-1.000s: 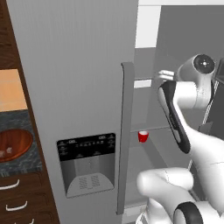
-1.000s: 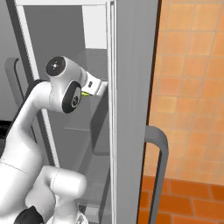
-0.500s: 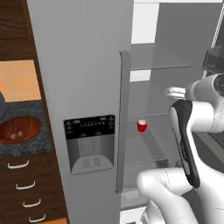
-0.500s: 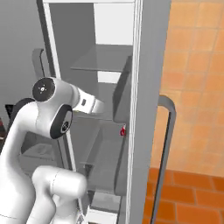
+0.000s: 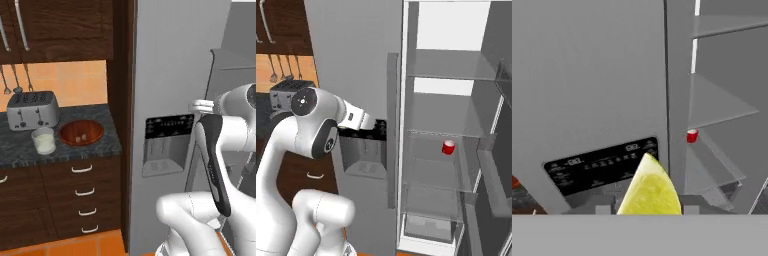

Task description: Grab a lemon wedge from the fridge and one ice cube from the ice bowl, and put them in the glass of lemonade.

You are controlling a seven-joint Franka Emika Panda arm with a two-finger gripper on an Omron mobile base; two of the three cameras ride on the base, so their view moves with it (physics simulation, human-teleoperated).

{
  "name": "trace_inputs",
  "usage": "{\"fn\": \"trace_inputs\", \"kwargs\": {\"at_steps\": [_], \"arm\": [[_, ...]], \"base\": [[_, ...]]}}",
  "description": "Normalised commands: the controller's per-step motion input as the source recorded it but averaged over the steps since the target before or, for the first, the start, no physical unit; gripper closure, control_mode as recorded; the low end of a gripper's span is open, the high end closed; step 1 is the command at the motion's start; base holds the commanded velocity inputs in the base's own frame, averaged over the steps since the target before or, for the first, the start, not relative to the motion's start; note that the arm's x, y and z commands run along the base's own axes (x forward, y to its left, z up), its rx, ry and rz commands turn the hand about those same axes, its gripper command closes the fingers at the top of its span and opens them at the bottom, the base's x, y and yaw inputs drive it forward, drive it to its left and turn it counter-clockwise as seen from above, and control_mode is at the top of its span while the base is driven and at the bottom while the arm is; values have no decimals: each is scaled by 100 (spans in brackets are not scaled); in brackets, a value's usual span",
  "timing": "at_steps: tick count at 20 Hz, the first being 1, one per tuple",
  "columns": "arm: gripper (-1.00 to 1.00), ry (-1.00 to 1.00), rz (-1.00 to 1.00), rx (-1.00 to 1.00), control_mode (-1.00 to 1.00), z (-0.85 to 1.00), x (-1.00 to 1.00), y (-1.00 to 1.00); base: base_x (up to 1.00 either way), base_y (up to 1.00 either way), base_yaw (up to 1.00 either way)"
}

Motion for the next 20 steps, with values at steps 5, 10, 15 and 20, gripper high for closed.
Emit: {"fn": "trace_inputs", "kwargs": {"at_steps": [5, 10, 15, 20], "arm": [[100, 0, 0, 0, 100, 0, 0, 0], [100, 0, 0, 0, 100, 0, 0, 0], [100, 0, 0, 0, 100, 0, 0, 0], [100, 0, 0, 0, 100, 0, 0, 0]], "base": [[14, 100, 0], [38, 100, -2], [44, 92, -15], [58, 67, -23]]}}
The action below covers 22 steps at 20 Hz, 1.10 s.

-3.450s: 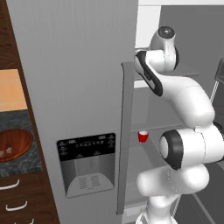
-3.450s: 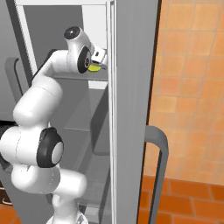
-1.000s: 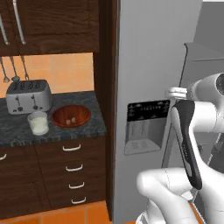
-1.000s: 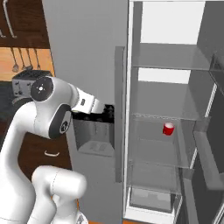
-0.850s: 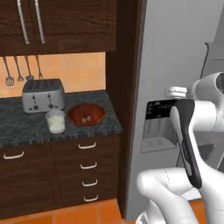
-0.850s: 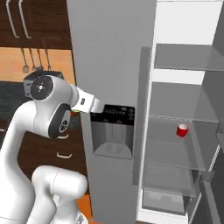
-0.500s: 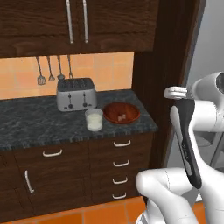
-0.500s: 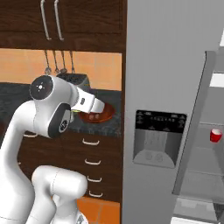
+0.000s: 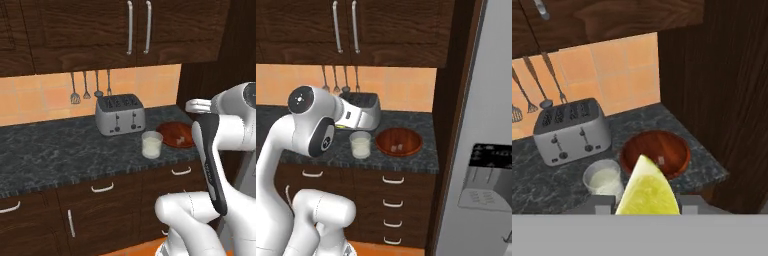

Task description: Grab a lemon wedge from the fridge and one ice cube from the ice bowl, and put them in the glass of lemonade.

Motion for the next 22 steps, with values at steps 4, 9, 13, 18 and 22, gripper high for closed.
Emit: {"fn": "trace_inputs", "kwargs": {"at_steps": [4, 9, 13, 18, 22], "arm": [[100, 0, 0, 0, 100, 0, 0, 0], [100, 0, 0, 0, -100, -1, 1, 0], [100, 0, 0, 0, -100, 0, 0, 0], [100, 0, 3, -1, -100, -5, 0, 1], [100, 0, 34, -23, -100, -21, -3, 1]], "base": [[64, 42, -19], [29, 7, -7], [0, 0, 0], [0, 0, 0], [0, 0, 0]]}}
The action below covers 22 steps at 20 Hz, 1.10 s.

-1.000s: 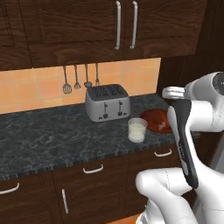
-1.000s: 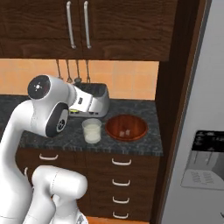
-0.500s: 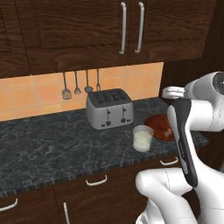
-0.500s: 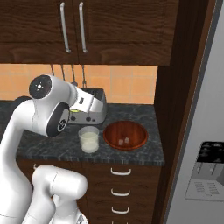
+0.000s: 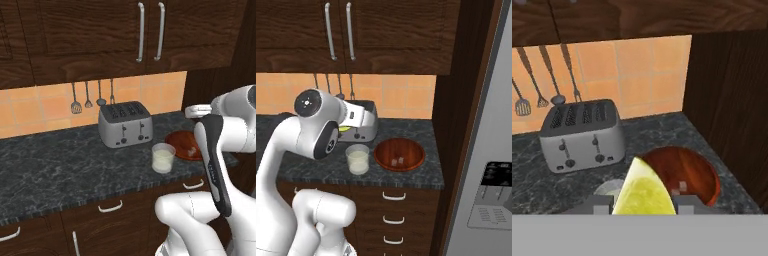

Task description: Grab a lemon wedge from the fridge and one ice cube from the ice bowl, and put them in the glass of lemonade.

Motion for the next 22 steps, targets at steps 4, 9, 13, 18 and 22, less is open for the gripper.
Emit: {"fn": "trace_inputs", "kwargs": {"at_steps": [4, 9, 13, 18, 22], "arm": [[100, 8, 42, -40, -100, -36, -8, 0], [100, 15, 45, -49, -100, -30, 0, 7], [100, 3, 24, -30, -100, -18, 0, 27], [100, 3, 26, -28, -100, -22, 0, 12], [100, 8, 41, -39, -100, -11, 0, -6]], "base": [[0, 0, 0], [0, 0, 0], [0, 0, 0], [0, 0, 0], [0, 0, 0]]}}
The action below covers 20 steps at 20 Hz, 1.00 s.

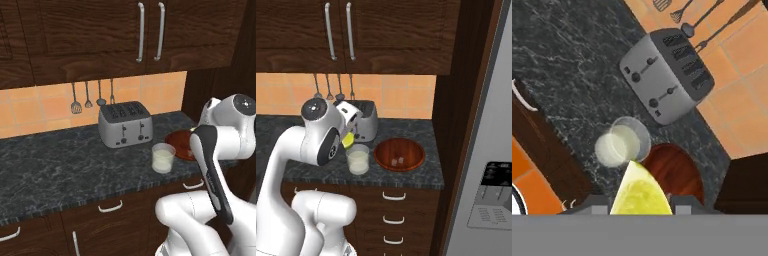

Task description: Grab a lemon wedge from the fridge and one ice cube from the ice bowl, and put them in the glass of lemonade.

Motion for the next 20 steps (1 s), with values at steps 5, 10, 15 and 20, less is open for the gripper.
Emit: {"fn": "trace_inputs", "kwargs": {"at_steps": [5, 10, 15, 20], "arm": [[100, 8, 46, -49, -100, -2, 0, -17], [100, 19, 48, -61, -100, -3, 0, -4], [100, 17, 46, -72, -100, -13, -1, 0], [100, 20, 38, -80, -100, -21, -3, 0]], "base": [[0, 0, 0], [0, 0, 0], [0, 0, 0], [0, 0, 0]]}}
